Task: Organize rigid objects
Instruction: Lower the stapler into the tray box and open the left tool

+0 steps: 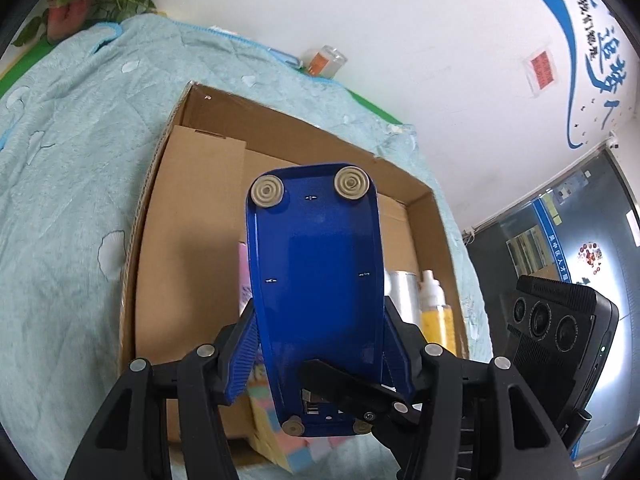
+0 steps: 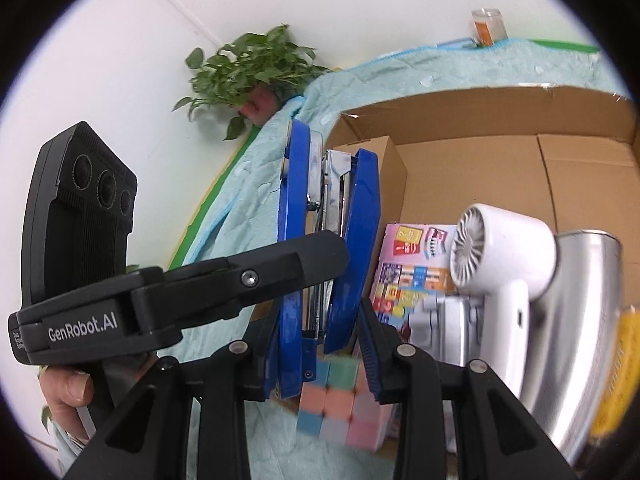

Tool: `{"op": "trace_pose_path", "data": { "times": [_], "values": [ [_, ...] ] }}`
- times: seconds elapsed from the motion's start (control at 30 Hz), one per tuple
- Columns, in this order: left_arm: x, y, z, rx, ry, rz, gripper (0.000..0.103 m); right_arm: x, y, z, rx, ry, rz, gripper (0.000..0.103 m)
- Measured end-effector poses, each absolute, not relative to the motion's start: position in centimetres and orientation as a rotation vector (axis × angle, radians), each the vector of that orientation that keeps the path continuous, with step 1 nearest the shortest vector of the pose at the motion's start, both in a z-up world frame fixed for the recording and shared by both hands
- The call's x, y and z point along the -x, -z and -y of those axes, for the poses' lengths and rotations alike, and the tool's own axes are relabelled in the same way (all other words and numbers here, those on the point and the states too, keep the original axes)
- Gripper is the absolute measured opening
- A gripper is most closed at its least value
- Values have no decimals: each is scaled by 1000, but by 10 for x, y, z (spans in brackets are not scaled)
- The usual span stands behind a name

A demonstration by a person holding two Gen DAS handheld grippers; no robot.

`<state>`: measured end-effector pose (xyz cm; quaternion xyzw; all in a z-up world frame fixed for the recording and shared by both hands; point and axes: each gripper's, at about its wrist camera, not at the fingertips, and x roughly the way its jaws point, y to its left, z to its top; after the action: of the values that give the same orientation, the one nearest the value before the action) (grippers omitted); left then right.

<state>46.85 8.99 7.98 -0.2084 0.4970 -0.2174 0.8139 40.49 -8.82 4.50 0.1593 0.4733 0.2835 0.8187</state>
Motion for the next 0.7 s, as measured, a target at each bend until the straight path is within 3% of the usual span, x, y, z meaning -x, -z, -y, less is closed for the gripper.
{"op": "trace_pose_path", "data": {
  "times": [0.27,0.37,0.4,0.47,0.53,0.6,0.7],
  "values": [
    [-493,-42,-89,442,489,-1163,54,-424,-20,85,-371,-544,-1074,34],
    [-487,-43,-79,315,441,-1151,57,-415,-20,87,-337,-507,-1076,37],
    [-482,-49,-78,280,426,-1122,60,-408,-25,89,-319,-498,-1050,39],
    [-463,-69,-77,217,411,-1022,71,-390,-40,98,-278,-479,-980,64],
    [-437,-91,-77,147,363,-894,90,-371,-53,108,-240,-448,-901,83],
    [-403,-109,-74,63,278,-741,102,-344,-64,121,-167,-376,-805,84],
    [-357,-116,-65,-36,178,-558,103,-306,-66,148,-99,-235,-720,84]
  ]
}}
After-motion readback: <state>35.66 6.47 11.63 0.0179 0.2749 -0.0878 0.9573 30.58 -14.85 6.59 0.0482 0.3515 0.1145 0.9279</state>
